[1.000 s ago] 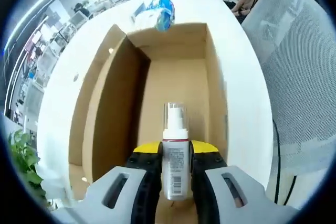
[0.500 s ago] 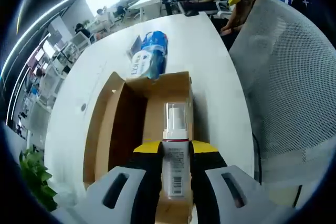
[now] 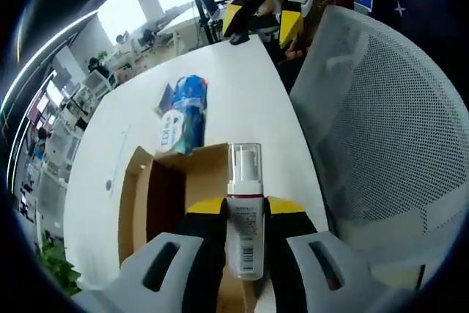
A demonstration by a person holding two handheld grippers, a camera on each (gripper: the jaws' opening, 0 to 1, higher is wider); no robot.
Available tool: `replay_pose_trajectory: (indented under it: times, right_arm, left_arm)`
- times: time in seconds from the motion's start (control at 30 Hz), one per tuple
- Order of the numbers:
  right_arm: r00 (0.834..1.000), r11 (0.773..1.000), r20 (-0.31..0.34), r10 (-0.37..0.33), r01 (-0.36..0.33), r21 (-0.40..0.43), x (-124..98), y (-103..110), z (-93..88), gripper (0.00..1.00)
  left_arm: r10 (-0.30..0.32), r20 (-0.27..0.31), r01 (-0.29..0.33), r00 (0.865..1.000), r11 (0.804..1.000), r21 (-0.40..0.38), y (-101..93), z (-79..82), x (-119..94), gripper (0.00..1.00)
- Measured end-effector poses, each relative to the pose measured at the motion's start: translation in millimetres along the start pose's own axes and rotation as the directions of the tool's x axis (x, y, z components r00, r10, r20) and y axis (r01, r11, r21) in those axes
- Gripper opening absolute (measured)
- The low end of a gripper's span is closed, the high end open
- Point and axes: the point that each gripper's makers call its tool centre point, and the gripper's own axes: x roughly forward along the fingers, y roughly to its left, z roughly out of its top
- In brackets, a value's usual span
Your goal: Operate the shoe box by opening the lid, removing the specified soft item, and placing it in the target area until the item is outside and the box remains undamaged.
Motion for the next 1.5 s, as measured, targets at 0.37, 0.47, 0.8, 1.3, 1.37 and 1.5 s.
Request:
replay_pose_trajectory:
  times: [0.37, 0.47, 0.8, 1.3, 1.37, 1.5]
  right_arm:
    - [0.996, 0.995, -0.003, 0.091, -0.091, -0.032, 15, 21, 2.5, 0.3]
    - [0.994, 0.993, 0.003, 0.111, -0.111, -0.031, 19, 27, 4.2, 0.31]
    - [0.986, 0.984, -0.004, 0.169, -0.169, -0.051, 32, 47, 3.8, 0.25]
    - [0.984, 0.983, -0.028, 0.176, -0.177, -0.045, 34, 53, 0.7, 0.15]
    - [0.985, 0.984, -0.032, 0.171, -0.173, -0.043, 33, 53, 0.2, 0.15]
    - [0.986, 0.986, -0.042, 0.163, -0.165, -0.038, 32, 53, -2.6, 0.15]
  left_arm:
    - [-0.056, 0.067, 0.053, 0.996, 0.997, 0.049, -20.8, 31.4, 0, 0.19]
    - [-0.068, 0.083, 0.063, 0.994, 0.996, 0.055, -25.4, 38.1, 0, 0.19]
    - [-0.109, 0.1, 0.102, 0.989, 0.992, 0.073, -32.7, 46.9, 5, 0.18]
    - [-0.156, 0.138, 0.141, 0.978, 0.984, 0.107, -42.2, 62.7, 10, 0.18]
    - [-0.159, 0.134, 0.144, 0.978, 0.983, 0.111, -42.2, 62.7, 11, 0.18]
    - [-0.158, 0.132, 0.143, 0.979, 0.983, 0.117, -42.0, 63.0, 14, 0.18]
